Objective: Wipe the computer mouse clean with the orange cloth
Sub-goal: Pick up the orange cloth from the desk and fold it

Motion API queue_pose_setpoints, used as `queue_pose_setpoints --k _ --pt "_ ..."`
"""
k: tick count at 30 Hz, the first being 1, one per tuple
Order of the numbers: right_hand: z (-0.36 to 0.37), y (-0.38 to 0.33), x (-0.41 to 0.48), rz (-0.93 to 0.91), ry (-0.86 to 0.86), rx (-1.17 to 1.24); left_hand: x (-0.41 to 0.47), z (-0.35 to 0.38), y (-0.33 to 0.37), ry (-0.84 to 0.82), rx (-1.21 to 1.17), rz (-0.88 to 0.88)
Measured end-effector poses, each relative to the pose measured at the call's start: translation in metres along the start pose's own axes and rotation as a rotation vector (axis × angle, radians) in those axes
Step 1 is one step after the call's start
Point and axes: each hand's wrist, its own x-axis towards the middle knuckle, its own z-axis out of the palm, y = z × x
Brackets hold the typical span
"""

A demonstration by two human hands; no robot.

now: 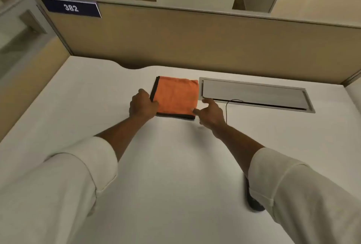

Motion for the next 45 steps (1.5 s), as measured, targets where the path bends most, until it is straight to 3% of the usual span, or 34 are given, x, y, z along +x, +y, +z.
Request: queue_pose_setpoints --k 7,18,27,30,38,41,45 --pt "0.018 0.006 0.017 0.115 0.033 0.158 0.016 0.014 -0.002 -0.059 -0.02 -0.155" --pt "0.035 0.003 0.038 0.138 0.095 0.08 0.031 0.033 -0.005 -0.173 -0.084 -0.163" --pt "0.006 0.006 0.013 0.155 0.02 0.393 0.019 0.001 -0.01 -0.352 -0.577 -0.357" --pt "-0.006 0.007 -0.006 0.175 -0.031 0.548 0.001 -0.007 -0.013 -0.423 -0.783 -0.365" --pt "-0.041 0.02 -0.072 0.075 -0.109 0.864 -0.078 -0.022 -0.01 -0.429 -1.218 -0.349" --pt "-0.058 0.03 -0.094 -0.035 -0.172 0.861 -0.101 -0.03 -0.012 -0.438 -1.294 -0.319" --pt "-0.077 0.04 -0.125 -0.129 -0.111 0.791 -0.126 -0.037 -0.011 -0.448 -1.252 -0.218"
